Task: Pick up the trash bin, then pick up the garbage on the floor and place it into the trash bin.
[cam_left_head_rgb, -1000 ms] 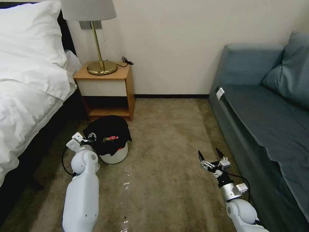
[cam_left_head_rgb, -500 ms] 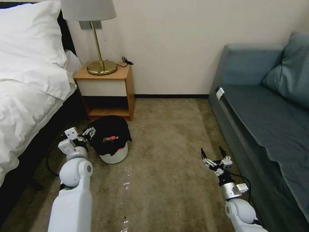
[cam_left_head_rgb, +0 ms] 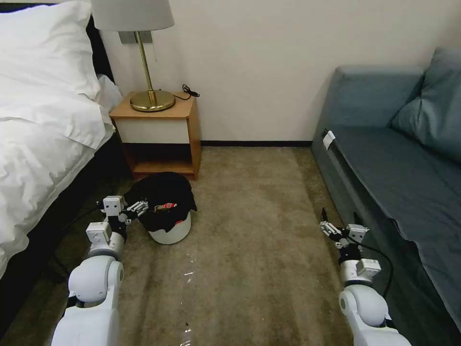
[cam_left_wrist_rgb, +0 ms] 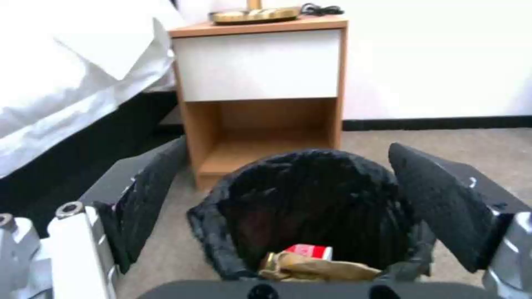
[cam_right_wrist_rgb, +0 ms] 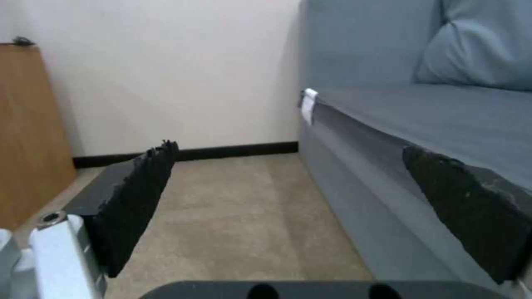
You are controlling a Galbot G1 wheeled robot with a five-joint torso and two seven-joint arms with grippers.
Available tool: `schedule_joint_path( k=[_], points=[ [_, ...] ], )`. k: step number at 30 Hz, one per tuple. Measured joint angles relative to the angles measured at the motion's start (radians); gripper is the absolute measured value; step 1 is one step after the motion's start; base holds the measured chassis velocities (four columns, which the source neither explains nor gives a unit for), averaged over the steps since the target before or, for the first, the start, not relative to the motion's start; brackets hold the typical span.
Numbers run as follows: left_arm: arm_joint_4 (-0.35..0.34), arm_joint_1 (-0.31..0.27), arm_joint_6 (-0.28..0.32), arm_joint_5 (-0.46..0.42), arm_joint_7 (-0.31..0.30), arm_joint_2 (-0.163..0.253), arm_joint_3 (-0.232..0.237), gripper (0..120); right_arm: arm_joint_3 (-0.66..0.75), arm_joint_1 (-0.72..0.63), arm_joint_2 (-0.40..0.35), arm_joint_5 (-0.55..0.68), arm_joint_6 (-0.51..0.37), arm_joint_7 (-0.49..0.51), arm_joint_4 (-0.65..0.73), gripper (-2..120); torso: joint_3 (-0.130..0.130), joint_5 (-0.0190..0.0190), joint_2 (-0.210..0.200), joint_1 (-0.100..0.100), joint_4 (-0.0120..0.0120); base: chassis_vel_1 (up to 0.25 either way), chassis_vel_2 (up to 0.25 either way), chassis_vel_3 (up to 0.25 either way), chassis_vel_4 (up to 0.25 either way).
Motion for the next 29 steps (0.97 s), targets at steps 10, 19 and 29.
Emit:
schedule_joint_path(
  k=[10, 19, 29],
  points=[
    [0.080, 0.020, -0.081, -0.004, -0.007, -0.016, -0.005, 98, 0.020, 0.011, -0.016, 0.014, -0.069, 0.019, 0.045, 100, 0.000, -0.0003, 0.000, 0.000, 0.0002, 0.000, 0.000, 0.000, 0.000],
    [0.080, 0.035, -0.095, -0.008, -0.007, -0.034, 0.010, 98, 0.007, 0.030, -0.009, 0.011, -0.067, 0.014, 0.027, 100, 0.000, 0.0000, 0.000, 0.000, 0.0001, 0.000, 0.000, 0.000, 0.000],
    [0.064, 0.040, -0.076, -0.023, -0.008, -0.032, 0.022, 98, 0.010, 0.032, -0.010, 0.014, -0.057, 0.005, 0.023, 100, 0.000, 0.0000, 0.000, 0.000, 0.0001, 0.000, 0.000, 0.000, 0.000]
  ],
)
